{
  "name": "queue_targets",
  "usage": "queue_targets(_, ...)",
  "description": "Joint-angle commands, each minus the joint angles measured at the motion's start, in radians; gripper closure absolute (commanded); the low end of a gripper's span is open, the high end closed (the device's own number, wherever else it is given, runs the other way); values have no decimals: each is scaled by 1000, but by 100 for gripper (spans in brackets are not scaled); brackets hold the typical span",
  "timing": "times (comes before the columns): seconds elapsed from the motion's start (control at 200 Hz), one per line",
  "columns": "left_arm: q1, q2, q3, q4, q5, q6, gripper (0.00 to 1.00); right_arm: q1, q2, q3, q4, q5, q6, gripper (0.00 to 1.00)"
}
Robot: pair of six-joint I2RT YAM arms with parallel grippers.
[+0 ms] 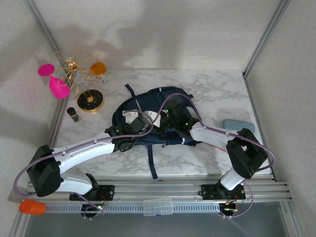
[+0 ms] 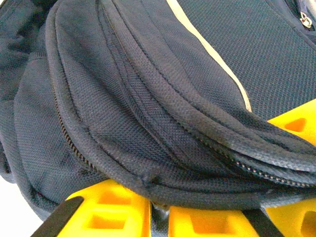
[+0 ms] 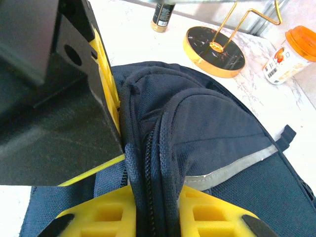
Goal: Pack books, pencil case, and school supplies into a backpack
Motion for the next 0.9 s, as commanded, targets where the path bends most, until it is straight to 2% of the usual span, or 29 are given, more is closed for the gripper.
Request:
queue_targets(0.0, 31, -18, 41, -31, -2, 52, 87, 1, -17, 23, 46, -79, 8, 100)
queue_targets(0.11, 24, 16, 69, -27, 104, 89, 77, 0, -9, 26, 52, -77, 10, 100)
queue_targets(0.265, 11, 41, 79, -61, 10, 60, 74, -1, -6, 26, 54, -79, 12, 100)
queue_targets(0.471, 61, 46, 78, -93, -86, 19, 84, -3, -10, 25, 59, -89, 13, 100)
queue_targets(0.641, 102, -14, 34, 41, 9, 109, 87, -5, -8, 24, 59, -92, 12, 100)
queue_targets(0.891, 136, -23, 75, -20, 53, 207, 93, -10, -1, 20, 56, -82, -9, 100)
